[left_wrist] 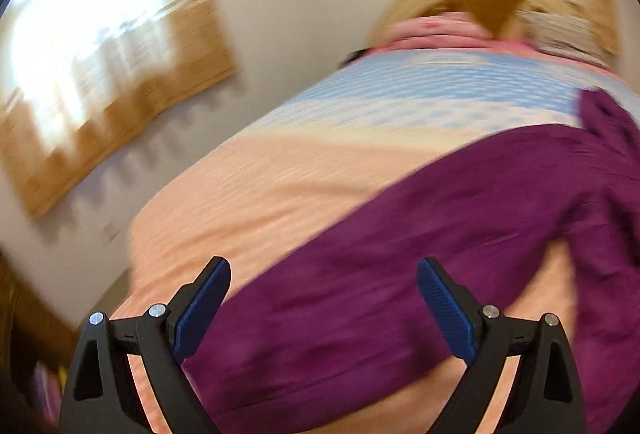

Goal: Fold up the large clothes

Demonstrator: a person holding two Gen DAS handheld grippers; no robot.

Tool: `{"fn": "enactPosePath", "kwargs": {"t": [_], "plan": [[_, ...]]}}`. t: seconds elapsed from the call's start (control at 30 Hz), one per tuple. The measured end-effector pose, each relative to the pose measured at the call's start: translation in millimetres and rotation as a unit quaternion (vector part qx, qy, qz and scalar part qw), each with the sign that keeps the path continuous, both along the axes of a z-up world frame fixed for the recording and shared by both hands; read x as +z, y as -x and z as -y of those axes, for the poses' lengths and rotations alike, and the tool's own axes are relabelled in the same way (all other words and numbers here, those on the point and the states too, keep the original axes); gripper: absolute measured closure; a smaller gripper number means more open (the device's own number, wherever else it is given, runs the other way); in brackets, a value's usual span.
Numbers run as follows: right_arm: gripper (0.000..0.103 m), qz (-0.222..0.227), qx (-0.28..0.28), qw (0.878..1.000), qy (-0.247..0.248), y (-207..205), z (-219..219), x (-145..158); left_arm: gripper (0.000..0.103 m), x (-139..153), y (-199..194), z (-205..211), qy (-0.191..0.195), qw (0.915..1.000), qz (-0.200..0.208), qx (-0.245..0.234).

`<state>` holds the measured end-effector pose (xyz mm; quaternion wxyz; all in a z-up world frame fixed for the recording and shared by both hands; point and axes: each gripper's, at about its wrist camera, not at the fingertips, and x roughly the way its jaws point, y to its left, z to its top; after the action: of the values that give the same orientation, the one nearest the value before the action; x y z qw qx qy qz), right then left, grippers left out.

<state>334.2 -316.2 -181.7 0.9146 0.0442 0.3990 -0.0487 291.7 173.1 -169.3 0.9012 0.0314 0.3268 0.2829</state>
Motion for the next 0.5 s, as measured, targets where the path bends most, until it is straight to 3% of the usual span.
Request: {"fn": "enactPosePath", "kwargs": {"t": [0.13,0.27,0.37,0.43,0.47,0.5], "plan": [[0.004,0.007,0.002,1.0,-0.007,14,-5,-1,0.008,-20,36,-51,0.028,0.9979,-0.018,0.056],[0.004,0.009,0.014,1.0,-0.016,11,-21,2,0.008,-45,41,-76,0.072,0.9939,-0.046,0.07],[0.004,0.016,0.028,0.999,-0.016,13,-35,5,0.009,-65,37,-88,0.135,0.9865,-0.061,0.069],[0.004,0.019,0.035,0.999,-0.021,14,-40,6,0.034,-71,31,-88,0.162,0.9845,-0.048,0.047],[0.004,0.022,0.038,0.999,-0.023,15,-43,7,0.074,-67,31,-82,0.171,0.984,-0.042,0.028],[0.004,0.024,0.041,0.999,-0.024,17,-44,8,0.092,-61,30,-77,0.16,0.9859,-0.046,0.018]]}}
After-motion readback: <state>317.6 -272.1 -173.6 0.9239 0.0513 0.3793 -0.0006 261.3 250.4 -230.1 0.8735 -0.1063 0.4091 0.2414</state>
